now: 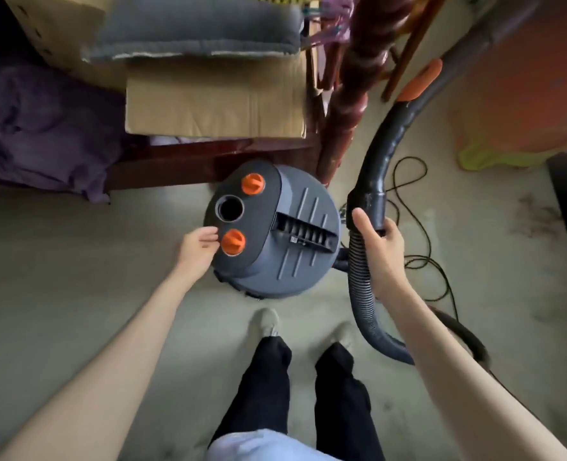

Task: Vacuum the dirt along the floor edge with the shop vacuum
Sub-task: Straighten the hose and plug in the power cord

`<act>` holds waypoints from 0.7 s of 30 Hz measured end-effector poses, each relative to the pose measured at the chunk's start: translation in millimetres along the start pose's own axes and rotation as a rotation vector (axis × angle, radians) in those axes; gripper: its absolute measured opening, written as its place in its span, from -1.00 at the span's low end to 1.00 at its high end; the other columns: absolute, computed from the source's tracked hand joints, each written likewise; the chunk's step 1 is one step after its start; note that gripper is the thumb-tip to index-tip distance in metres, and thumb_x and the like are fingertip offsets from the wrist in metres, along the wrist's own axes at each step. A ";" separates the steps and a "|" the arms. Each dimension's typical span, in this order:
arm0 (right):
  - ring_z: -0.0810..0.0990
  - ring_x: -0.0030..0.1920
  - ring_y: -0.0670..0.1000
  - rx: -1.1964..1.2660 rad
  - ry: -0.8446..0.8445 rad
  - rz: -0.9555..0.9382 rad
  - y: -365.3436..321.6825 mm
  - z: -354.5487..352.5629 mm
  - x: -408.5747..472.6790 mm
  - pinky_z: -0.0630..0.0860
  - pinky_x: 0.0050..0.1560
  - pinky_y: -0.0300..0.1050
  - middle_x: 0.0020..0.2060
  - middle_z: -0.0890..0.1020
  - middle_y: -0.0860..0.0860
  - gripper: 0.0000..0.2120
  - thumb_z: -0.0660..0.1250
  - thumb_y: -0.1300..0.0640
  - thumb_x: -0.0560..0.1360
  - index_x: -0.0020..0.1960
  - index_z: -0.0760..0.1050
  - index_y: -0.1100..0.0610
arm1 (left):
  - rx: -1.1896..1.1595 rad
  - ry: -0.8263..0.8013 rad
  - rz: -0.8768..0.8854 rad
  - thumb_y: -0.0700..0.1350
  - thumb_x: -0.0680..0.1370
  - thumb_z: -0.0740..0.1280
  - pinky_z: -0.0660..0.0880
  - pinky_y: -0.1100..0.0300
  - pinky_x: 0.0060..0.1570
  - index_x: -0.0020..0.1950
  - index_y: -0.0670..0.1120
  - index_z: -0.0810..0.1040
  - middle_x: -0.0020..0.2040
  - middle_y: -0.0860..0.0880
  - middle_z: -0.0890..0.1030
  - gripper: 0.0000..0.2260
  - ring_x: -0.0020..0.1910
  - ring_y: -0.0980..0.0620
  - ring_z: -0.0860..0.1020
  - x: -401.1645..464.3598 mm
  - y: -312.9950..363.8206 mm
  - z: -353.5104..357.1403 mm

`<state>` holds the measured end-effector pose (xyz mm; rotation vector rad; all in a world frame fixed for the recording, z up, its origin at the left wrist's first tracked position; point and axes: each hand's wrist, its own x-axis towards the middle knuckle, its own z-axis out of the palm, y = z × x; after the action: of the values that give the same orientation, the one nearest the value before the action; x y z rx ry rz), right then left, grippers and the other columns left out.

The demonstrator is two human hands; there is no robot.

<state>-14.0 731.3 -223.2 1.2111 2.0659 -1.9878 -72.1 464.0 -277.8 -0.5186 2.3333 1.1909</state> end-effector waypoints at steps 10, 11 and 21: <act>0.41 -0.20 0.01 -0.015 0.051 0.090 51.6 55.8 10.7 0.37 -0.15 -0.06 -0.23 0.45 0.06 -0.75 0.39 -0.07 0.50 -0.14 0.43 0.08 | 0.198 0.035 0.371 -0.30 0.42 0.44 0.42 0.19 0.13 0.08 -0.28 0.62 0.04 -0.21 0.56 -0.76 0.01 -0.13 0.54 33.3 -47.6 27.1; 0.40 -0.21 0.02 -0.009 0.053 0.102 54.2 58.0 11.4 0.36 -0.15 -0.05 -0.23 0.44 0.07 -0.74 0.40 -0.07 0.49 -0.14 0.42 0.09 | 0.211 0.042 0.407 -0.30 0.42 0.45 0.38 0.28 0.06 0.02 -0.29 0.63 -0.01 -0.21 0.56 -0.80 -0.05 -0.09 0.54 35.3 -48.5 27.7; 0.45 -0.23 0.00 -0.031 0.052 0.098 69.4 67.5 20.5 0.42 -0.12 -0.03 -0.29 0.48 -0.02 -0.77 0.42 -0.08 0.47 -0.15 0.47 0.04 | 0.269 0.013 0.500 -0.26 0.40 0.48 0.43 0.18 0.02 -0.06 -0.24 0.65 -0.04 -0.15 0.58 -0.86 -0.04 -0.10 0.54 54.2 -53.1 26.7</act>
<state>-23.3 675.3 -304.2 1.3449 2.0101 -1.8943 -82.5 450.3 -356.4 0.1635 2.6666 1.0415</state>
